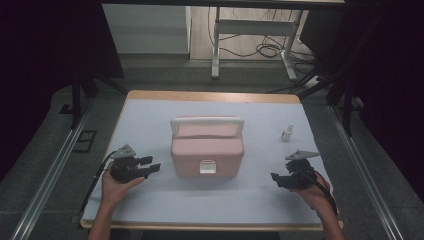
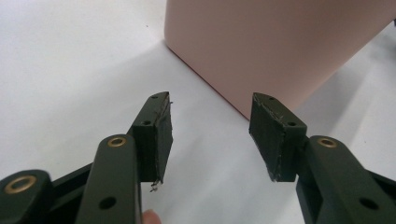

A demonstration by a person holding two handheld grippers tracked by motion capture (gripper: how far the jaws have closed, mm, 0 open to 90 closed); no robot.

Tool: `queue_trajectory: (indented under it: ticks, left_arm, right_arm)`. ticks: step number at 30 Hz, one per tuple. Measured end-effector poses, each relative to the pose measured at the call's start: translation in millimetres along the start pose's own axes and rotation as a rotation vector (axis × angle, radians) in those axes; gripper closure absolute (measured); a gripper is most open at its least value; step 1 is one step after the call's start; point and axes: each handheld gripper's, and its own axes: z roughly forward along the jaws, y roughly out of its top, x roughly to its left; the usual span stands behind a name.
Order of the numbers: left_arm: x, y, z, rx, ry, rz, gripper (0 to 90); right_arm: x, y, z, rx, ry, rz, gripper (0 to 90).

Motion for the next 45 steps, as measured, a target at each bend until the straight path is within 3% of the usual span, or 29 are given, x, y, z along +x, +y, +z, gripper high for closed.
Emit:
queue_trajectory:
  ticks: [5, 13, 20, 28, 45]
  left_arm:
    - [-2.5, -2.1, 1.4, 0.010, 0.008, 0.011, 49.2]
    - [-5.9, -4.6, 3.0, 0.016, 0.007, 0.010, 49.3]
    - [-7.4, -7.2, 6.5, 0.028, 0.014, 0.023, 49.2]
    - [-7.0, -8.9, 7.5, 0.031, 0.023, 0.031, 49.2]
    - [-6.0, -10.4, 11.2, 0.045, 0.030, 0.040, 49.1]
  right_arm:
    - [-13.1, 25.8, -9.7, 0.060, -0.023, 0.005, 31.9]
    - [-38.2, 55.2, -13.6, 0.087, -0.033, 0.051, 34.5]
    - [-49.9, 76.9, -5.6, 0.157, -0.079, 0.065, 35.1]
    - [-73.2, 101.4, 10.6, 0.229, -0.111, 0.122, 35.6]
    - [-104.8, 120.7, 48.7, 0.261, -0.130, 0.218, 36.2]
